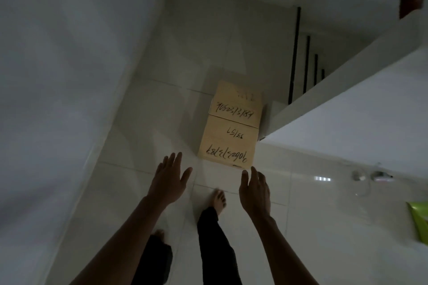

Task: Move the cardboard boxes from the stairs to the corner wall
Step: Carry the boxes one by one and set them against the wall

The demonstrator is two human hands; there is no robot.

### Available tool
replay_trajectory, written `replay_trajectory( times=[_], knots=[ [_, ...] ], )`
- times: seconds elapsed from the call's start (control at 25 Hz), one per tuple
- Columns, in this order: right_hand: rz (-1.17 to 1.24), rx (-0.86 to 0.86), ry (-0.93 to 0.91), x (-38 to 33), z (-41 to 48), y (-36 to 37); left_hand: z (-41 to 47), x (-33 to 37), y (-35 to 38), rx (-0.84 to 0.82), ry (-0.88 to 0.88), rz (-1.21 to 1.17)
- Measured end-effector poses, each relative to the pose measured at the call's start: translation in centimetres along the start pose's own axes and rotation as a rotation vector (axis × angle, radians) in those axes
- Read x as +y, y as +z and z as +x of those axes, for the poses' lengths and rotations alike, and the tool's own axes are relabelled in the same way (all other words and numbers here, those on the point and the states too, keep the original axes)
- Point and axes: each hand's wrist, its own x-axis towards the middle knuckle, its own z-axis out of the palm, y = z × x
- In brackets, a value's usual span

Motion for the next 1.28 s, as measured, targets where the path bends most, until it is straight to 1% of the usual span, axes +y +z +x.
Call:
replay_trajectory(
  times=[0.08, 0.2, 0.32, 0.48, 0.56, 0.64, 0.76, 0.88, 1.04, 1.12, 1.2, 1.28],
  knots=[
    [0.054, -0.016, 0.076, 1.6, 7.1, 1.6, 6.5, 0.3, 3.2, -0.006, -0.093, -0.116],
    [0.127, -0.007, 0.164, 4.5, 18.6, 6.3, 17.7, -1.1, 9.3, -0.040, -0.213, -0.199],
    [0.135, -0.006, 0.246, 8.1, 28.5, 12.0, 28.0, -3.3, 14.7, -0.065, -0.230, -0.235],
    [0.188, -0.038, 0.421, 13.0, 37.4, 18.3, 37.9, -5.3, 20.4, -0.093, -0.292, -0.308],
    [0.283, -0.083, 0.469, 14.9, 39.9, 20.3, 40.6, -6.1, 22.9, -0.135, -0.316, -0.365],
    [0.343, -0.075, 0.493, 15.5, 40.5, 21.0, 41.2, -6.7, 24.4, -0.101, -0.314, -0.410],
    [0.279, -0.020, 0.474, 13.8, 38.5, 19.6, 39.0, -7.0, 23.2, -0.056, -0.342, -0.434],
    [0.191, -0.059, 0.379, 8.4, 33.6, 15.3, 32.8, -7.1, 16.9, -0.018, -0.400, -0.484],
    [0.082, -0.169, 0.164, -2.2, 23.3, 6.2, 19.5, -6.7, 4.2, 0.085, -0.468, -0.536],
    [0.019, -0.226, 0.028, -8.2, 16.9, 0.8, 11.3, -6.1, -2.6, 0.152, -0.499, -0.563],
    [-0.026, -0.279, -0.107, -13.3, 10.5, -3.2, 3.0, -6.4, -8.0, 0.220, -0.529, -0.601],
    [-0.058, -0.300, -0.236, -17.0, 4.9, -5.5, -4.9, -7.2, -11.5, 0.303, -0.552, -0.639]
  ],
)
